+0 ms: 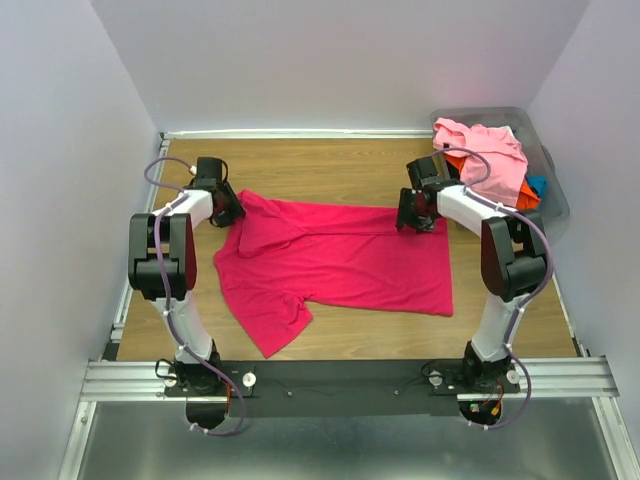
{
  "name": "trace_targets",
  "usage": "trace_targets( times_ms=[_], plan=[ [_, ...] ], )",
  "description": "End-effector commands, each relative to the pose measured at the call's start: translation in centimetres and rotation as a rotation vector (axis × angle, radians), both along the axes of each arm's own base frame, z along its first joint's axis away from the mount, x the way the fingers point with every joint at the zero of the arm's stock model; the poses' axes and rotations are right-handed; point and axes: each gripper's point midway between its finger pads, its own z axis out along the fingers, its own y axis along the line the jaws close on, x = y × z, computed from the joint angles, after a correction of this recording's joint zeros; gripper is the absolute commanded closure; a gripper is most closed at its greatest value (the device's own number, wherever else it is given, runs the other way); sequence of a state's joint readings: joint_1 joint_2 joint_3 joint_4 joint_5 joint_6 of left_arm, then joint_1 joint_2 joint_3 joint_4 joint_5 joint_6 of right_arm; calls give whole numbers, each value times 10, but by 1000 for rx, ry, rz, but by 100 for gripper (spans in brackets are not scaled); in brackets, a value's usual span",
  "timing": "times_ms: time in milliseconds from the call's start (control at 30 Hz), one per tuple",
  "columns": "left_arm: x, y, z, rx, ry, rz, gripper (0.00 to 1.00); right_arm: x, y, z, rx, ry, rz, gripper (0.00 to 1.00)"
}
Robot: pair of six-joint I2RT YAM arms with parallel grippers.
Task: Fold and stack the t-shirts
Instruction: Fold the tshirt
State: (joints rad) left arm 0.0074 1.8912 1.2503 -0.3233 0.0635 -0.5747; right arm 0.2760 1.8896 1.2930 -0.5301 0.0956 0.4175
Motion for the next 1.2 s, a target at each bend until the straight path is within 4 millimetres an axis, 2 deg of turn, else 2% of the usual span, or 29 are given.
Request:
trace_targets(
  times_ms=[0, 100, 133, 200, 233, 300, 367, 400, 467, 567, 733, 767, 867, 1033, 1167],
  plan=[
    [-26, -5, -25, -27, 74, 13, 57, 8, 3, -13, -5, -8, 11, 39],
    [-41, 5, -38, -7, 112, 68, 63, 0, 6, -26, 14, 31, 22, 39],
    [-55, 9, -48, -2, 146, 86, 63, -1, 7, -27, 18, 34, 23, 39],
    [-66, 24, -52, 4, 158, 137, 64, -8, 10, -33, 39, 57, 28, 39],
    [-83, 28, -63, 5, 195, 152, 64, -10, 11, -33, 49, 61, 30, 39],
    [-95, 40, -65, 6, 209, 179, 64, -19, 14, -36, 64, 78, 38, 39],
    [-113, 62, -69, 31, 228, 234, 64, -25, 23, -37, 102, 92, 57, 39],
    [-121, 66, -71, 33, 236, 245, 64, -30, 29, -37, 118, 99, 70, 39],
    [-121, 77, -65, 37, 211, 259, 64, -33, 36, -37, 127, 103, 88, 39],
    [-105, 75, -53, 12, 166, 219, 61, -26, 45, -28, 154, 82, 99, 39],
    [-78, 70, -14, -21, 57, 187, 43, 10, 44, 10, 131, -50, 71, 39],
    [-75, 72, -2, -10, 29, 188, 33, 19, 37, 18, 101, -84, 48, 39],
    [-73, 79, 21, 30, -26, 201, 17, 29, 19, 29, 78, -124, -13, 41],
    [-78, 83, 37, 75, -61, 197, 14, 29, -20, 22, 47, -114, -134, 43],
    [-79, 82, 40, 84, -70, 183, 15, 28, -34, 13, 38, -94, -186, 43]
  ],
)
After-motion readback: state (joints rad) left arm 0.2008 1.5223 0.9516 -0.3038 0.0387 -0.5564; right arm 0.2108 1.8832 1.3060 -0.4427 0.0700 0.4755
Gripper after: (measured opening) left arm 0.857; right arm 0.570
